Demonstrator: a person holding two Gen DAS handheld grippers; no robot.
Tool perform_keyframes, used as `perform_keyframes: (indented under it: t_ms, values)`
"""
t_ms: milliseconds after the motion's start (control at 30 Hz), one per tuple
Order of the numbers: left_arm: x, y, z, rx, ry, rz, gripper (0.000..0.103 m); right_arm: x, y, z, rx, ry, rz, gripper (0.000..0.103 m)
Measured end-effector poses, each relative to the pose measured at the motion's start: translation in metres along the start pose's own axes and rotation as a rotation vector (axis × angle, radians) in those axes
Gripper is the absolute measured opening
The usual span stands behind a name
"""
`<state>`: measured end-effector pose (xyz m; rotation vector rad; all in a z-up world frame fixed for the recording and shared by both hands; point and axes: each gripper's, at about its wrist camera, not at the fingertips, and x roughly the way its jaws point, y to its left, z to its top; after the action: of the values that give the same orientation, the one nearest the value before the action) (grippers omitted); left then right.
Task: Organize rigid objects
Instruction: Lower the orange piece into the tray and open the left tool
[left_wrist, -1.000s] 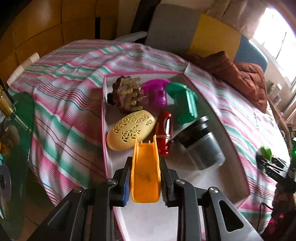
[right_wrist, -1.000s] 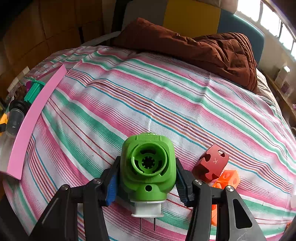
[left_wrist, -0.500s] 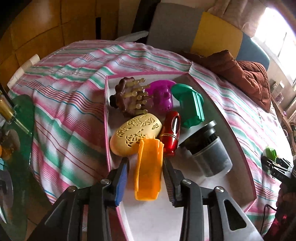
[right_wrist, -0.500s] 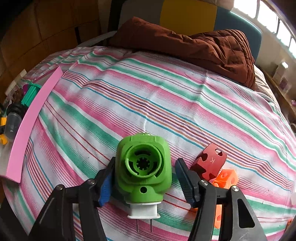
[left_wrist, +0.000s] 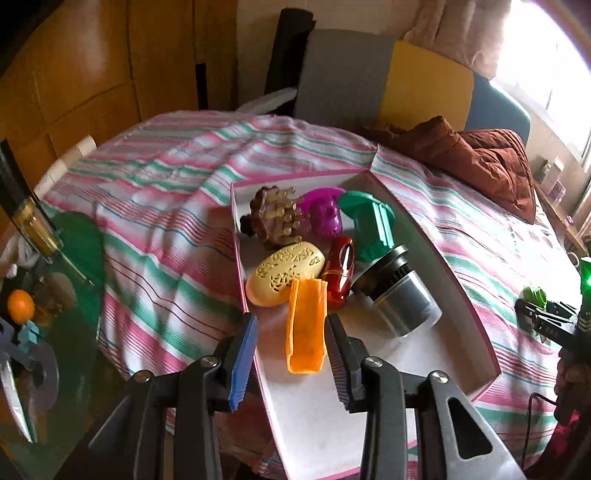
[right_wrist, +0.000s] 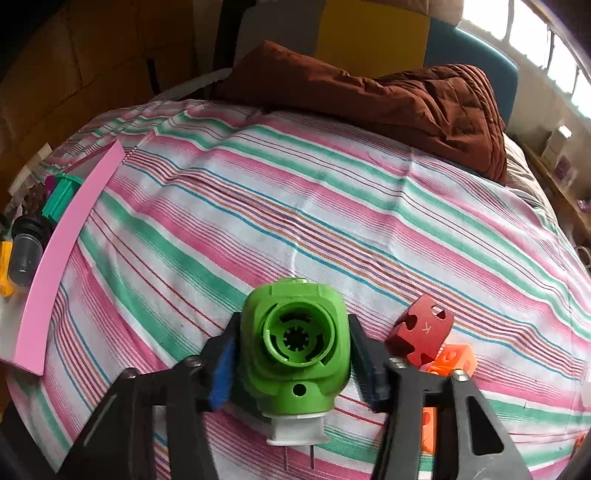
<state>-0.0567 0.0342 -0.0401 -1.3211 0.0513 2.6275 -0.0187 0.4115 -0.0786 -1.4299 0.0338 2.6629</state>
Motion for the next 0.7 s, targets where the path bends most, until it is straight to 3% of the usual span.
perform_keyframes:
  t_ms: [700]
  values:
    - [-0.026,-0.007,-0.007,0.043,-0.058,-0.030,0.037,0.000,0.005,-0.002,0.017,0.028,-0.043,0.052]
